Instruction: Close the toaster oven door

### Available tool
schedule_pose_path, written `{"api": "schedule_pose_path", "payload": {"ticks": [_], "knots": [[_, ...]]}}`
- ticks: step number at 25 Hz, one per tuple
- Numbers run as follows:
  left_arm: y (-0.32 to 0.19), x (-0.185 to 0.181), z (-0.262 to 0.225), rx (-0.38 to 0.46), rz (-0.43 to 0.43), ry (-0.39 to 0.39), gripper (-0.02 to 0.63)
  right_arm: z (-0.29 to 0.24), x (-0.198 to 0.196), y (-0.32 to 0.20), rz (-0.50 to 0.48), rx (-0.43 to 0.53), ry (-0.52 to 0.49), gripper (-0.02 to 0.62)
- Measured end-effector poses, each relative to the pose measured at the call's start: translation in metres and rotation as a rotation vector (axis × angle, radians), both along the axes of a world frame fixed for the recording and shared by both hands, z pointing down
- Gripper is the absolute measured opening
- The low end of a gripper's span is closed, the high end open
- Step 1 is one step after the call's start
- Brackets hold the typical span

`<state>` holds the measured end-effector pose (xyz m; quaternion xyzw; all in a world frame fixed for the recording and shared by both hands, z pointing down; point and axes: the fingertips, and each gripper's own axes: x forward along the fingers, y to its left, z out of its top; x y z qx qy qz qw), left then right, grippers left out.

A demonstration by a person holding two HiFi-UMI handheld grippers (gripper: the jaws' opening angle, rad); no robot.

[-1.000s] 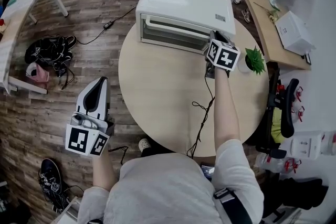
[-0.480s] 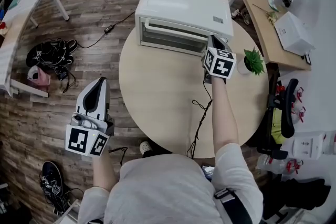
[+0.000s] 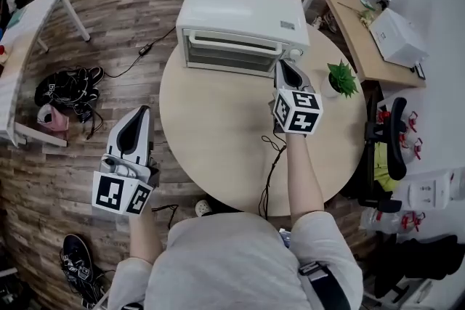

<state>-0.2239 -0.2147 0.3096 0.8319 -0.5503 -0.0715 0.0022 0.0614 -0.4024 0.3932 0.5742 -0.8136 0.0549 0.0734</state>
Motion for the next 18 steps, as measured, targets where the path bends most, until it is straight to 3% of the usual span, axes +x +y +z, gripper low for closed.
{"api": "schedule_pose_path", "payload": {"ticks": [18], "knots": [[0.024, 0.031, -0.019, 0.056, 0.059, -0.004, 0.006, -0.060, -0.014, 0.114, -0.095, 0.163, -0.009, 0.011]]}}
